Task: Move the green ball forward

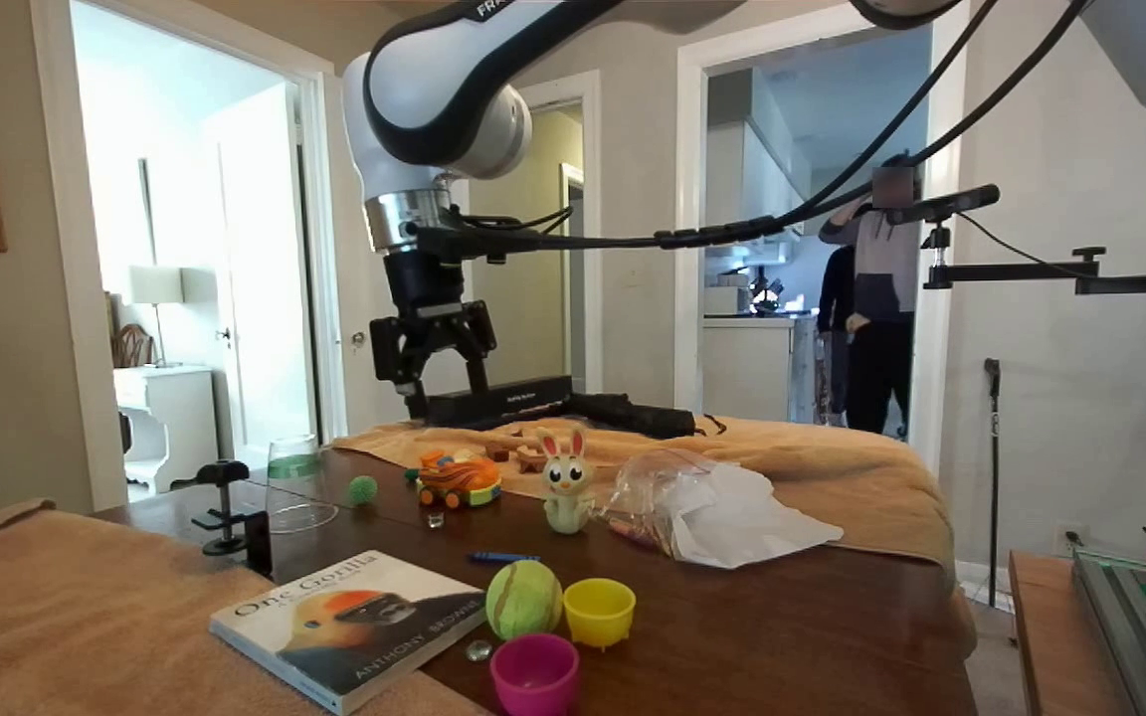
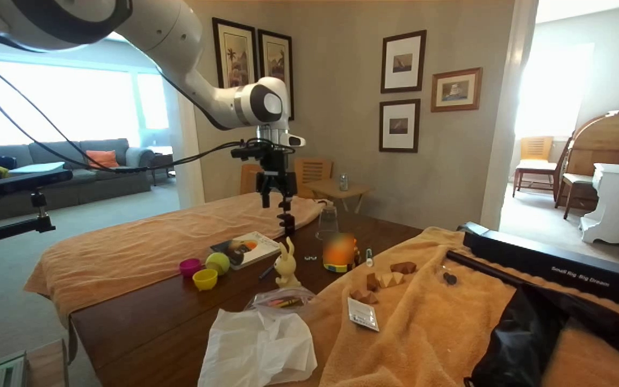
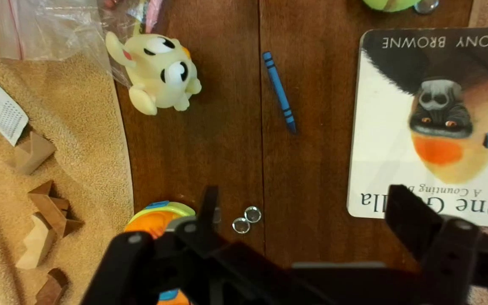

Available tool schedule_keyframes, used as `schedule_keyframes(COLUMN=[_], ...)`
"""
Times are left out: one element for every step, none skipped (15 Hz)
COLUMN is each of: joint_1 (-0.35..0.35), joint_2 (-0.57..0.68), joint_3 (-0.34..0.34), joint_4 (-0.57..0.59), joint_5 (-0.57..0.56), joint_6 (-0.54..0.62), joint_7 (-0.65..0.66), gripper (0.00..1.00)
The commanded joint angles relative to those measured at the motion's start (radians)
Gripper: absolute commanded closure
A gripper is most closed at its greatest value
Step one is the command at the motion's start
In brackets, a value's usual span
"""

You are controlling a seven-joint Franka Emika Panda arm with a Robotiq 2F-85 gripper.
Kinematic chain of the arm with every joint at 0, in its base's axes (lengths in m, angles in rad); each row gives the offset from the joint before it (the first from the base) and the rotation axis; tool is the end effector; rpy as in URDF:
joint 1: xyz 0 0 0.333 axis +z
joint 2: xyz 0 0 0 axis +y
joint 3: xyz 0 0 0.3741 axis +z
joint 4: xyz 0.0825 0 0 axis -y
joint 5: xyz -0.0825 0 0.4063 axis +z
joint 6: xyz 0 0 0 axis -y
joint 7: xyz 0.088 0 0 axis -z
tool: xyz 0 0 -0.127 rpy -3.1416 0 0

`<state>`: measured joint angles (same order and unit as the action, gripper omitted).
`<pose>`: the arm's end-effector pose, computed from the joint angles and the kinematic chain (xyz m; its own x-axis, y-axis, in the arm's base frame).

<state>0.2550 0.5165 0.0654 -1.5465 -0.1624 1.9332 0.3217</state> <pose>0.6945 0.2081 0.3621 0.9946 0.0529 -0.0890 0.0656 -0.9871 0.1463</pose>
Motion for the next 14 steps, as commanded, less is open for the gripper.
schedule_keyframes(joint_1=[0.011,0.011,0.010,0.009,0.010,0.007,0.008,0.008,0.009,0.009,0.009,0.009,0.009,0.009], joint_2=[-0.030,-0.028,-0.025,-0.023,-0.019,-0.010,0.001,0.001,0.002,0.002,0.002,0.002,0.002,0.002], joint_3=[-0.005,-0.004,-0.001,0.001,0.003,0.008,0.000,0.002,0.003,0.003,0.003,0.003,0.003,0.003], joint_4=[-0.040,-0.038,-0.035,-0.033,-0.026,-0.011,0.003,0.003,0.003,0.003,0.003,0.003,0.003,0.003], joint_5=[-0.002,-0.001,0.007,0.012,0.019,0.032,0.009,0.013,0.013,0.014,0.014,0.014,0.014,0.014], joint_6=[0.038,0.043,0.045,0.047,0.040,0.011,0.018,0.018,0.017,0.017,0.017,0.017,0.017,0.017], joint_7=[0.036,0.036,0.036,0.033,0.035,0.024,0.010,0.010,0.010,0.010,0.010,0.010,0.010,0.010], gripper=[0.00,0.00,0.00,0.00,0.00,0.00,0.00,0.00,0.00,0.00,0.00,0.00,0.00,0.00])
